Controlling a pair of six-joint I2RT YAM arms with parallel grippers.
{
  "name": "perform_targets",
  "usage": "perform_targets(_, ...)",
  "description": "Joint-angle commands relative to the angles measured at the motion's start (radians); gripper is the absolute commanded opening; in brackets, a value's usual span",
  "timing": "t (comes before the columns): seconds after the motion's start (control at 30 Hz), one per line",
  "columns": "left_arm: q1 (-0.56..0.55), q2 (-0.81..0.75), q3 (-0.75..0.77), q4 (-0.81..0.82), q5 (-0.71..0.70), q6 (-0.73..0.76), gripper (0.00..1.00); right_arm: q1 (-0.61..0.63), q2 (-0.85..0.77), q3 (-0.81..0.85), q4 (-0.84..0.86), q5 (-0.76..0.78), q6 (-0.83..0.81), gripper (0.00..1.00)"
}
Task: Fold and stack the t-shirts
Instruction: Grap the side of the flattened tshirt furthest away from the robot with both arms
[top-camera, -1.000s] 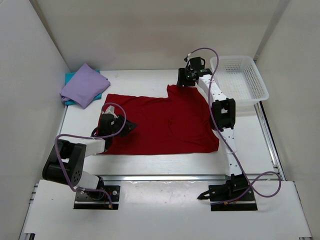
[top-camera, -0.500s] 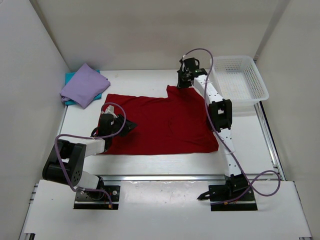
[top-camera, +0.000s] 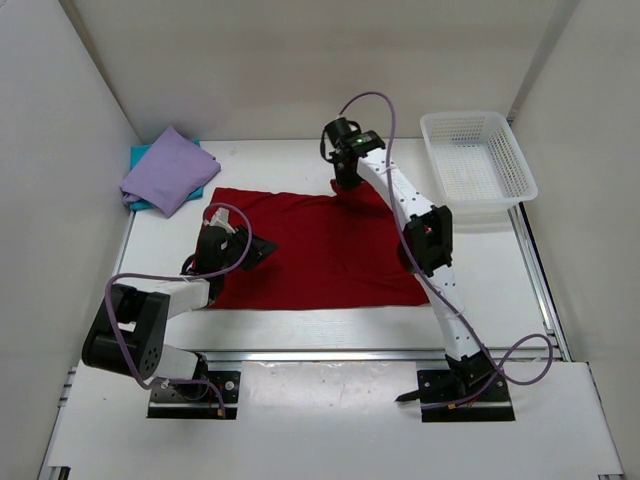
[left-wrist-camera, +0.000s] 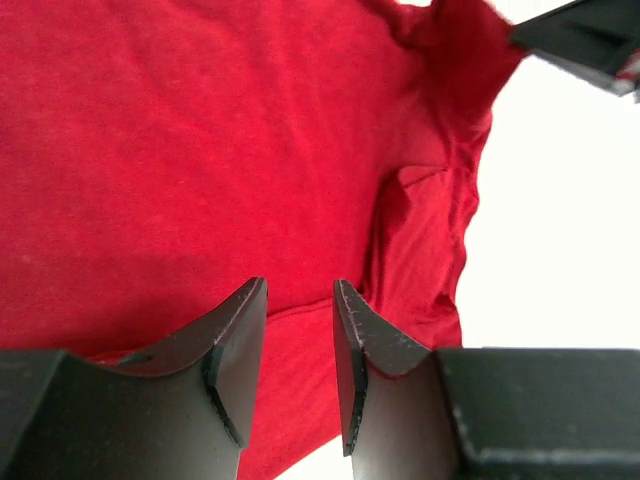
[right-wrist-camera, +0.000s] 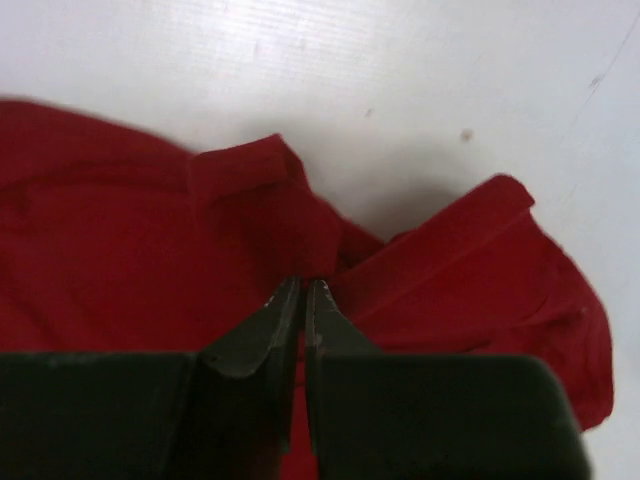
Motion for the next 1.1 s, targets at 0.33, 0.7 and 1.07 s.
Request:
perform_targets(0.33,-0.001,-0.086,-0.029,0.068,0.061,-0.028,0.42,0.045,-0.347,-0.532,0.066,0.034,0.025,0.00)
perform_targets(0.7,0.006,-0.081,-0.046,0.080,0.066,-0.022,0.42,-0.044,-0.885,-1.328,0.641,-0.299,0.047,0.47)
perform_targets(1.07,0.057,-0.078,-0.052,0.074,0.041,-0.032,0.43,-0.130,-0.734,-1.233,0.766,-0.261,-0.025,0.24)
